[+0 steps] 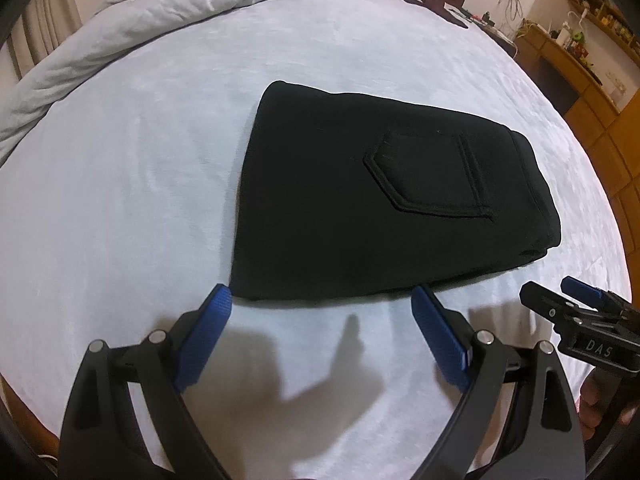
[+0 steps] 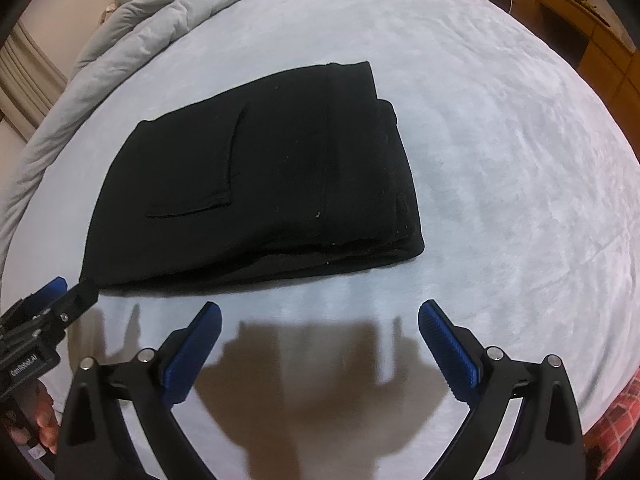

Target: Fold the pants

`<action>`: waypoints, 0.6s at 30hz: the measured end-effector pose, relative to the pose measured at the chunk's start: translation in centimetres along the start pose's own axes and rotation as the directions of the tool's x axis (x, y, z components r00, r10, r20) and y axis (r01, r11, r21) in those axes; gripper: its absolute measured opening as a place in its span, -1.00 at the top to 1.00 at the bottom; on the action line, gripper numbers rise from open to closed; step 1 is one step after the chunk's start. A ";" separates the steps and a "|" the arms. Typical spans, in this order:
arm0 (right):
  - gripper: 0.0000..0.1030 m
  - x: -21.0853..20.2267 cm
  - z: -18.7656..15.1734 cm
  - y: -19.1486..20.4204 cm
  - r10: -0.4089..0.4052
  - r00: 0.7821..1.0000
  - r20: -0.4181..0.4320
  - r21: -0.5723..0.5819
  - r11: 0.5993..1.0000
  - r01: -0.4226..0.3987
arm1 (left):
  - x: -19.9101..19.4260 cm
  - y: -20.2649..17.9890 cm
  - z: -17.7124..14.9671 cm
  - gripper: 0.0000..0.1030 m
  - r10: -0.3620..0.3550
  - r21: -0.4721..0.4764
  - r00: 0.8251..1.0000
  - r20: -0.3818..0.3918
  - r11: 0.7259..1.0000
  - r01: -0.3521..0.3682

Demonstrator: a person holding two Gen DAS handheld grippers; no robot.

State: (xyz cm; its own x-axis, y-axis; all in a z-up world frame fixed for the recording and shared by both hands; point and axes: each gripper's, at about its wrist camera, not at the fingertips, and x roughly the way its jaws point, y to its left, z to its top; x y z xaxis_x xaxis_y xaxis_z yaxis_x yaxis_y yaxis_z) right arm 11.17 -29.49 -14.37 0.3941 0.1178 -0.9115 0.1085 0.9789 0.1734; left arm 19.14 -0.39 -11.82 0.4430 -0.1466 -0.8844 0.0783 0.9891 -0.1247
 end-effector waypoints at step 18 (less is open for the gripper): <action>-0.92 0.5 0.0 0.3 -0.017 1.000 -0.007 -0.007 1.000 0.017 | 0.0 -0.4 -0.1 -0.76 0.010 0.011 1.000 -0.003 1.000 -0.010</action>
State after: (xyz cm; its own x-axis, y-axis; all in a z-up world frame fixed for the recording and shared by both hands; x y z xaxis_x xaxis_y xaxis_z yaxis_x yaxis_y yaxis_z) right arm 11.34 -29.09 -14.74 0.3854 0.1024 -0.9170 0.1085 0.9819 0.1552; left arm 19.00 -0.80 -11.86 0.4413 -0.1369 -0.8868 0.0835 0.9903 -0.1113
